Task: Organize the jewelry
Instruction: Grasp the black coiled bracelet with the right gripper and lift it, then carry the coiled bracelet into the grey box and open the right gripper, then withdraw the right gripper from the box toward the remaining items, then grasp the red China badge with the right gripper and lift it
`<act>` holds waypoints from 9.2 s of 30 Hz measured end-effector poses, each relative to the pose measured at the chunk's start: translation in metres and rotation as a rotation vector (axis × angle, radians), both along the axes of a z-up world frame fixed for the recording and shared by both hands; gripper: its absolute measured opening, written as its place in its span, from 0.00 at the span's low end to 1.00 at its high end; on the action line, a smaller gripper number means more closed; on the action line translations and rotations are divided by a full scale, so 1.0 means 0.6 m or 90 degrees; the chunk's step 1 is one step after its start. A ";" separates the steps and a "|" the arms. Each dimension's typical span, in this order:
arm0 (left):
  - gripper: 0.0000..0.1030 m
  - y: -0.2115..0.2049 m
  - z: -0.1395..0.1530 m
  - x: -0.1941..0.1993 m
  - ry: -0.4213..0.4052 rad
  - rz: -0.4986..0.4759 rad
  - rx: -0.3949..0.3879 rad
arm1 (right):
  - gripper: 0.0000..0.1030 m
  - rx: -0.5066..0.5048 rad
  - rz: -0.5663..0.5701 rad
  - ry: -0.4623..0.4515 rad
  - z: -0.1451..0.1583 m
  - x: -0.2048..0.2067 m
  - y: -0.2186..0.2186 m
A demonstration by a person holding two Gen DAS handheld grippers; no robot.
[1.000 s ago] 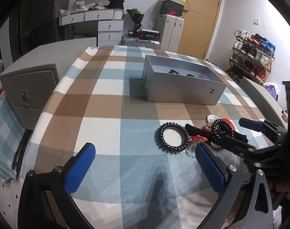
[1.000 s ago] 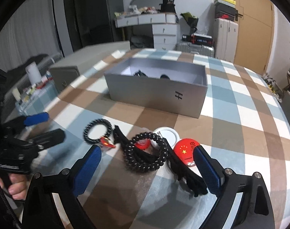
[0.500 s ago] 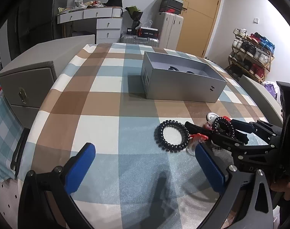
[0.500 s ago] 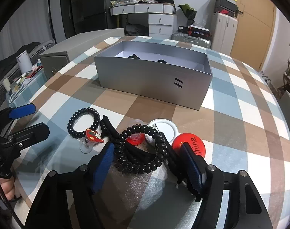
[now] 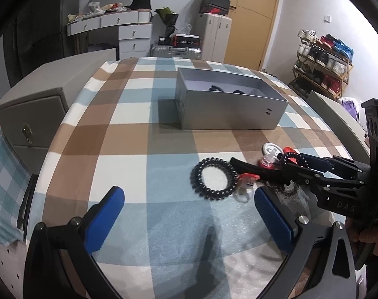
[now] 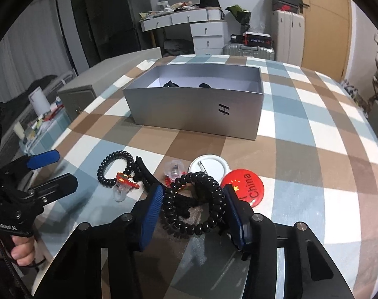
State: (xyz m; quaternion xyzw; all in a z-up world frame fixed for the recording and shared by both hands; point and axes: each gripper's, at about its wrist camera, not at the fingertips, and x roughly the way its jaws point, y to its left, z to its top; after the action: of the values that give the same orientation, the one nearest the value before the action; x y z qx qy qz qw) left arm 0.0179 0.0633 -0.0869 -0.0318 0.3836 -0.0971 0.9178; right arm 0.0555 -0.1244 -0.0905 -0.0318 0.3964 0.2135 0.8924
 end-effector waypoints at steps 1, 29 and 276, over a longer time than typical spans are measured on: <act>0.99 -0.003 0.001 0.001 0.000 -0.005 -0.001 | 0.46 0.004 -0.001 -0.001 0.001 -0.001 -0.002; 0.63 -0.087 -0.012 0.050 0.069 -0.149 0.041 | 0.39 0.116 -0.026 -0.059 0.036 -0.033 -0.096; 0.12 -0.139 0.022 0.083 0.107 -0.265 0.014 | 0.40 0.115 -0.127 -0.022 0.030 0.000 -0.181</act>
State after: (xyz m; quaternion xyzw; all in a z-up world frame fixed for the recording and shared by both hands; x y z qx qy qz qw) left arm 0.0676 -0.0201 -0.0735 0.0500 0.4577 -0.2772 0.8433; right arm 0.0555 -0.2330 -0.0726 0.0848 0.3613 0.1578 0.9151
